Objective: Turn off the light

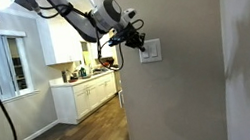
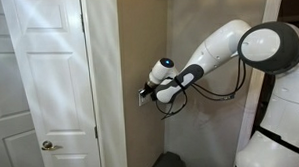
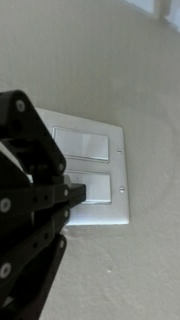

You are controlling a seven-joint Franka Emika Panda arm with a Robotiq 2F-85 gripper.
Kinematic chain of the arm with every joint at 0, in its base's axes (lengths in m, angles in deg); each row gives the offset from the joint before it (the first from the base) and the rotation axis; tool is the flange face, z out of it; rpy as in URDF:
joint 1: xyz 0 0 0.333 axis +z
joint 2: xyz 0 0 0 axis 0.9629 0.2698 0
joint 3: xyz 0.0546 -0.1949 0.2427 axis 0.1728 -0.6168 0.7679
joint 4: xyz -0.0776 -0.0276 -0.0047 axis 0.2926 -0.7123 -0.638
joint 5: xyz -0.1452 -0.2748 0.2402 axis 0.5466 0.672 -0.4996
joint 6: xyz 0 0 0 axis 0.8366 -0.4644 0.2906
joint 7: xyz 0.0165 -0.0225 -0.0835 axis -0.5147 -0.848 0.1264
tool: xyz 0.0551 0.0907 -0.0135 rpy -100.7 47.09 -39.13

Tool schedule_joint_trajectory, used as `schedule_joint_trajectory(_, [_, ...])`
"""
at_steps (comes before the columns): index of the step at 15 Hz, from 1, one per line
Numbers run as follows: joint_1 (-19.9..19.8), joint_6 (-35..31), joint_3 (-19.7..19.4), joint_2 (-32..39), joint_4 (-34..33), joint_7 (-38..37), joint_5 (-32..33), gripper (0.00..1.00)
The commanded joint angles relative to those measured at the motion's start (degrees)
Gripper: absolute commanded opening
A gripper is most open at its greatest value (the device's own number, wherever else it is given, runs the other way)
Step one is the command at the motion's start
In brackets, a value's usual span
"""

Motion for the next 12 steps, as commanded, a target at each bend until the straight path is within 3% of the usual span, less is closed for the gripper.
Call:
schedule_joint_trajectory(1, [-0.16, 1.26, 0.11, -1.16, 1.39, -1.49, 0.65, 0.0])
schedule_joint_trajectory(8, [0.23, 3.04, 0.03, -1.79, 3.96, -0.8, -0.9, 0.03])
schedule_joint_trajectory(10, [0.74, 3.23, 0.12, -1.43, 4.23, 0.18, -2.36, 0.28])
schedule_joint_trajectory(11, [0.3, 2.11, 0.0, -0.18, 2.99, 0.0, -0.82, 0.05])
schedule_joint_trajectory(12, [0.4, 2.17, 0.05, -0.18, 3.19, 0.0, -1.03, 0.11])
